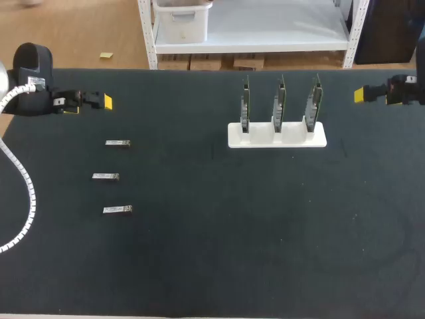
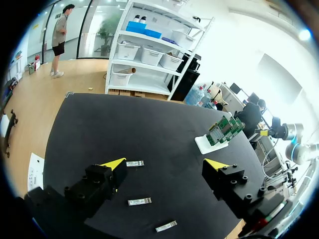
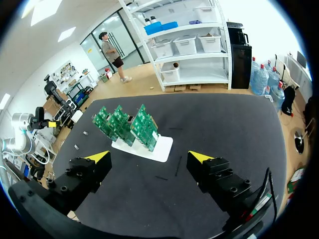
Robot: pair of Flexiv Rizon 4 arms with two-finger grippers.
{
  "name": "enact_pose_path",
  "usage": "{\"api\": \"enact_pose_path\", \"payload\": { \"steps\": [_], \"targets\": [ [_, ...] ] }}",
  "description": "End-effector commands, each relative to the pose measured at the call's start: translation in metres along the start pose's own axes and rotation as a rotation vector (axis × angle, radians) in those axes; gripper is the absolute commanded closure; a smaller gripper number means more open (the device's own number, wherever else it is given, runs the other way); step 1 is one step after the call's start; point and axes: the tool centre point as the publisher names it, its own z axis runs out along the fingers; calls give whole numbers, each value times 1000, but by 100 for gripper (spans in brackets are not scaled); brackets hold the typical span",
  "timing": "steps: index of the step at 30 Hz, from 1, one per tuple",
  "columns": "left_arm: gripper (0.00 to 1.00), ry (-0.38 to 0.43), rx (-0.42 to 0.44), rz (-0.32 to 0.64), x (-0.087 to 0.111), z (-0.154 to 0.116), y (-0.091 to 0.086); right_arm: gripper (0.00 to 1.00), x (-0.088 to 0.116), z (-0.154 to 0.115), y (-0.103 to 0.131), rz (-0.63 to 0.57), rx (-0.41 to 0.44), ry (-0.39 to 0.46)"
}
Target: Pick up the optical module with the left hand, and insert it into the network port with the right hand.
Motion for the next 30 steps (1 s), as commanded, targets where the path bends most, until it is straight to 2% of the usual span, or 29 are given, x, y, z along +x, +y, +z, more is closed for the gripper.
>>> {"api": "enact_pose_path", "payload": {
  "steps": [1,24,30],
  "targets": [
    [0,1,-3,-1,0,0,-1,0,0,0,1,1,3,-1],
    [0,1,-3,-1,0,0,-1,0,0,0,1,1,3,-1],
    [0,6,-61,94,-13,3,5,0,0,0,1,1,3,-1]
  ]
}}
